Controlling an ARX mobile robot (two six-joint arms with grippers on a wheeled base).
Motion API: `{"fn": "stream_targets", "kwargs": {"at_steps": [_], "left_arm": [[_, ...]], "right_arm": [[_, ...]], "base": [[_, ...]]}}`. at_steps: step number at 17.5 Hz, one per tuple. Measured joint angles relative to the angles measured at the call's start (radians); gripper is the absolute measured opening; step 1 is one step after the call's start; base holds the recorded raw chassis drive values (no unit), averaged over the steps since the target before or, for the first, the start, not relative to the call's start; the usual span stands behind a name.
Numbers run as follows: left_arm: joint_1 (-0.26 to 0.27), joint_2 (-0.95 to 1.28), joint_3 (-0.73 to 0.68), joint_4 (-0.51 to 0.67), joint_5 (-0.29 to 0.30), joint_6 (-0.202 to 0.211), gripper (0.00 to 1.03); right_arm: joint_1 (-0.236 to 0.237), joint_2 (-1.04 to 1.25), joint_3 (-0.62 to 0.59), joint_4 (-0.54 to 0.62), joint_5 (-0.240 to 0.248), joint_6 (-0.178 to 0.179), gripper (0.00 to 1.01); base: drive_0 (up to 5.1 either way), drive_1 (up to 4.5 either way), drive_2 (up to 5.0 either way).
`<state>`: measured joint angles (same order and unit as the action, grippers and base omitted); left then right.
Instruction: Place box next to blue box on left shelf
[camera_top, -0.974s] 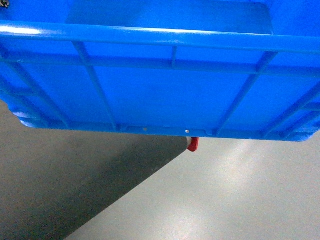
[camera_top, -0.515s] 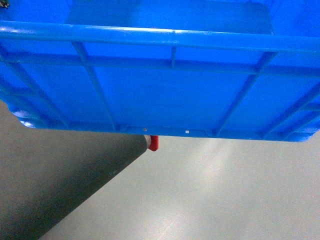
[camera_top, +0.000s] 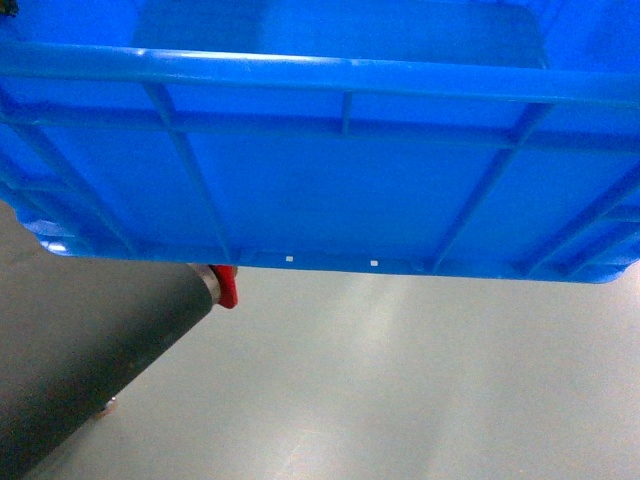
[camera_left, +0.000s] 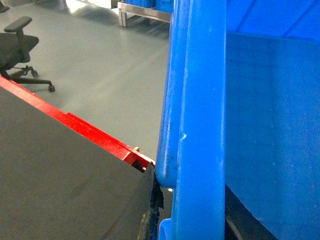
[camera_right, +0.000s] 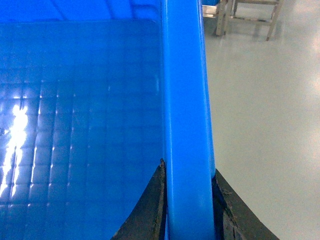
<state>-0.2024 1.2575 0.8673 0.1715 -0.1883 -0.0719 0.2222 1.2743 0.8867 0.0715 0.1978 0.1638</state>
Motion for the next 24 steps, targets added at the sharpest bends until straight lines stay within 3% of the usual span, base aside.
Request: {"fn": "stream_targets", "kwargs": {"at_steps": [24], "left_arm": [[0.0,0.0,0.0,0.0,0.0,0.0,0.17]], "right_arm": [[0.0,0.0,0.0,0.0,0.0,0.0,0.17]], "base": [[-1.6,-1.61,-1.6]]}}
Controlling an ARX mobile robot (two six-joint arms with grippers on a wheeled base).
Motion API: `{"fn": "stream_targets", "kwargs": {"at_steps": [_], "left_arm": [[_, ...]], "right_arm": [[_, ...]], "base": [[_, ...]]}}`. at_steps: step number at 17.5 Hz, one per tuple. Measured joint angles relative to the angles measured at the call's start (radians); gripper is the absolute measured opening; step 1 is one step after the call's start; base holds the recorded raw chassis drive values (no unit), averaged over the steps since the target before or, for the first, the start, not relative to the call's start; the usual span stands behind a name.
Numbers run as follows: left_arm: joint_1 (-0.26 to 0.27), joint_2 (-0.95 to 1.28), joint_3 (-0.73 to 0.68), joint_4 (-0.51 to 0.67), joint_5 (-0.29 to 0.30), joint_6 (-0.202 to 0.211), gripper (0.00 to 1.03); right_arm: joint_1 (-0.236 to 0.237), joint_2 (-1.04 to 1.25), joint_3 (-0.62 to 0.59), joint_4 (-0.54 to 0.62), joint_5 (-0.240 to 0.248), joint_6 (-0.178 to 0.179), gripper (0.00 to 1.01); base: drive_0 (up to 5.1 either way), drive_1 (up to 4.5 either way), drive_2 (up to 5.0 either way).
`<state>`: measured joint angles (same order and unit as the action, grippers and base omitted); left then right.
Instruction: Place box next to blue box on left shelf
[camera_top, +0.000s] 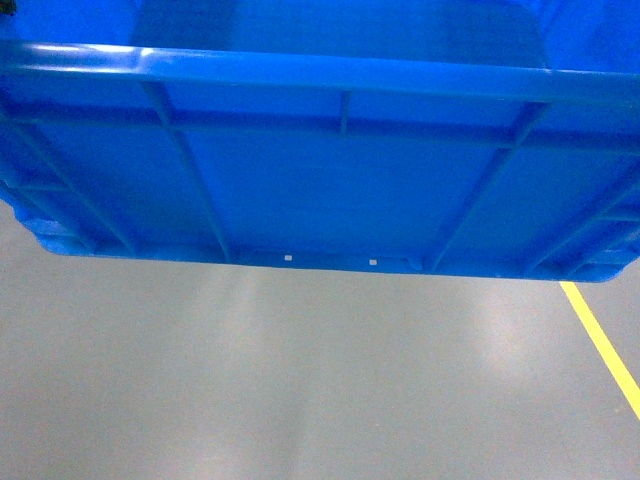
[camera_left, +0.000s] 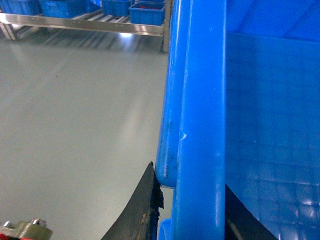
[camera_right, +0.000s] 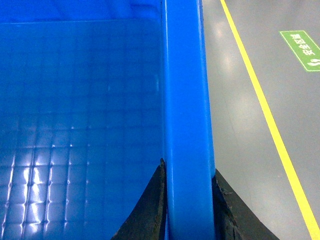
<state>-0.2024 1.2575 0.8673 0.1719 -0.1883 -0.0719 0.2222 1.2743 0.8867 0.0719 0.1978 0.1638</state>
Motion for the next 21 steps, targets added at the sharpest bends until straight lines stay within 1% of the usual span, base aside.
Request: {"fn": "stream_targets", "kwargs": {"at_steps": [21], "left_arm": [[-0.001,-0.003,0.0,-0.004,-0.002,-0.003,0.17]], "right_arm": [[0.0,0.0,0.0,-0.001,0.0,0.0,0.17]], "base": [[-0.9,-0.89,-0.9]]}}
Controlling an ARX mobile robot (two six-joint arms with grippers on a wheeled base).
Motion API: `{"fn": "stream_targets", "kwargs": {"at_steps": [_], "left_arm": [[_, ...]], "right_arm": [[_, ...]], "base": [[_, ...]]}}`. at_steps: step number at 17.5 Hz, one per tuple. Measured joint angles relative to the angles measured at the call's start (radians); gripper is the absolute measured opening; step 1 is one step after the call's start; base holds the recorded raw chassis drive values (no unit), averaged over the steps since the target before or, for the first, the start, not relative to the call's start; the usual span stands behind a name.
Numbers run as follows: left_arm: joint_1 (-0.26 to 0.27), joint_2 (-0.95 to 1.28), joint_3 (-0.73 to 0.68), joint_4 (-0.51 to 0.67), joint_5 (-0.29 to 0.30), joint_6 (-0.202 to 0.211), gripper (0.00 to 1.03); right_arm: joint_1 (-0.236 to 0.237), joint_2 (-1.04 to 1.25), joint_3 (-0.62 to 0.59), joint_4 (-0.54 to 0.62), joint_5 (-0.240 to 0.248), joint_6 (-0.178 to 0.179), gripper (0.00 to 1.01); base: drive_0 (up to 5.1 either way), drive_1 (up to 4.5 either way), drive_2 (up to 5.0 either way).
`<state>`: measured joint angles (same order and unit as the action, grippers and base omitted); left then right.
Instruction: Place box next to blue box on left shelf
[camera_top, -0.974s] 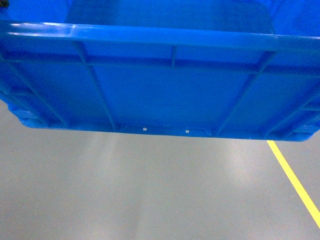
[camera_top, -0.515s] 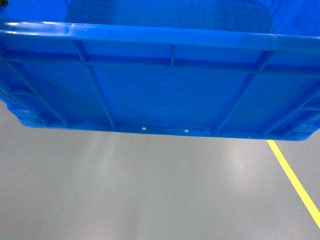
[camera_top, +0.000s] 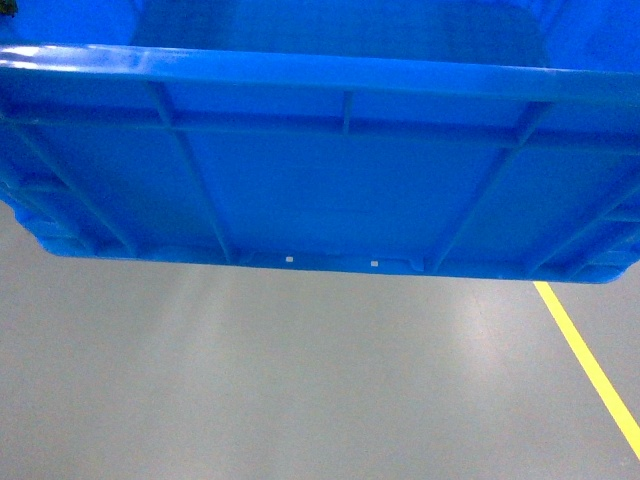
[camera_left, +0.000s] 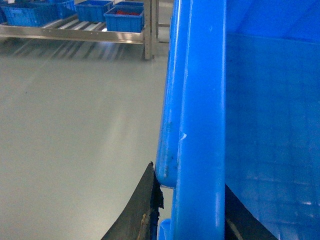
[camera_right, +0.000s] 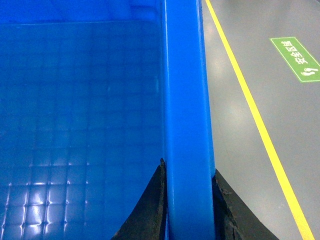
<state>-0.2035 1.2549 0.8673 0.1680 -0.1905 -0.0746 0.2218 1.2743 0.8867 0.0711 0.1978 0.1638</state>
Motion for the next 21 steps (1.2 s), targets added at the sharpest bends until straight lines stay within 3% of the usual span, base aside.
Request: {"fn": "stream_targets", "kwargs": {"at_steps": [8,21], "left_arm": [[0.0,0.0,0.0,-0.001,0.0,0.0,0.17],[0.0,0.0,0.0,0.003,0.0,-0.001,0.17]], "right_arm": [[0.0,0.0,0.0,-0.003,0.0,0.0,0.17],[0.0,0.0,0.0,0.002,0.001,0.0,0.17]], "base": [[-0.8,-0.81,-0.8],[0.0,4.09,-4.2]]}}
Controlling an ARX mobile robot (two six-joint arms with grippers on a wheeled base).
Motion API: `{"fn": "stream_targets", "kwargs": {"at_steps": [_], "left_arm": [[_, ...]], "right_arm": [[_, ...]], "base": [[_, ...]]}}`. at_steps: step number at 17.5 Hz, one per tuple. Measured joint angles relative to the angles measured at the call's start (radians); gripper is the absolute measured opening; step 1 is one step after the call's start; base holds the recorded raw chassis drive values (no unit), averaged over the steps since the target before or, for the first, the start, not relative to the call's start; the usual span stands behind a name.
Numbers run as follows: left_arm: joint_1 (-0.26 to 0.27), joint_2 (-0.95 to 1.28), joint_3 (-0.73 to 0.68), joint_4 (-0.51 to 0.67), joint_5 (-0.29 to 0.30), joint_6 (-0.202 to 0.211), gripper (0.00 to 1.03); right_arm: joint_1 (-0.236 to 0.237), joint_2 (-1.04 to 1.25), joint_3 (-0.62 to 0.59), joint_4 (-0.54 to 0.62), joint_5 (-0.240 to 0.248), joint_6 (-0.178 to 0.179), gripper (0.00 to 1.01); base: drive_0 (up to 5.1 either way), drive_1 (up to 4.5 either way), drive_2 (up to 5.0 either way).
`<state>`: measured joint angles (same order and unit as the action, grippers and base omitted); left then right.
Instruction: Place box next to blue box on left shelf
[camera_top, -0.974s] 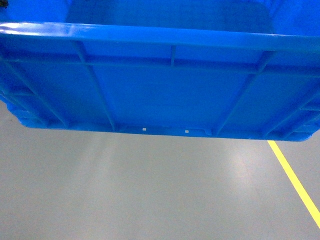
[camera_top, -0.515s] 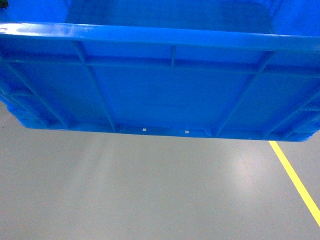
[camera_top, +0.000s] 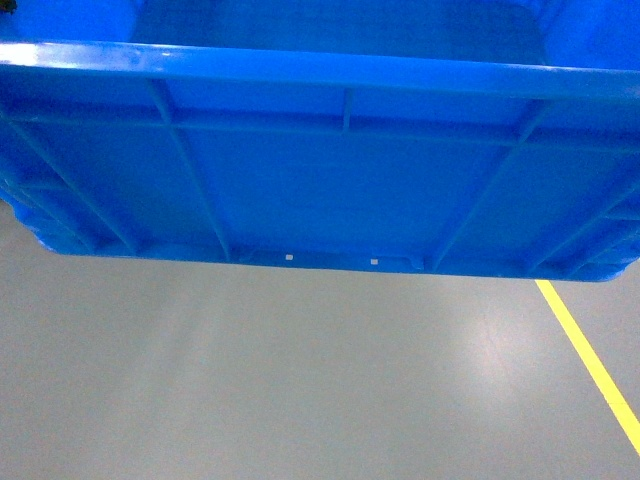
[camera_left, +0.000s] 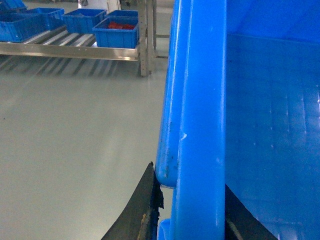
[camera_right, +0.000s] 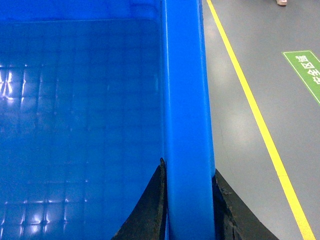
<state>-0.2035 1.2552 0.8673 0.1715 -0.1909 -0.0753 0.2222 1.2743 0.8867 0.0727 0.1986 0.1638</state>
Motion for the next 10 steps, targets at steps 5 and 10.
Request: {"fn": "stream_targets", "kwargs": {"at_steps": [5,10], "left_arm": [[0.0,0.0,0.0,-0.003,0.0,0.0,0.17],[0.0,0.0,0.0,-0.006,0.0,-0.001,0.16]], "right_arm": [[0.0,0.0,0.0,-0.003,0.0,0.0,0.17],[0.0,0.0,0.0,-0.002,0.0,0.0,0.17]], "base": [[0.1,4.22,-4.0],[0.0,4.17,-4.1]]}}
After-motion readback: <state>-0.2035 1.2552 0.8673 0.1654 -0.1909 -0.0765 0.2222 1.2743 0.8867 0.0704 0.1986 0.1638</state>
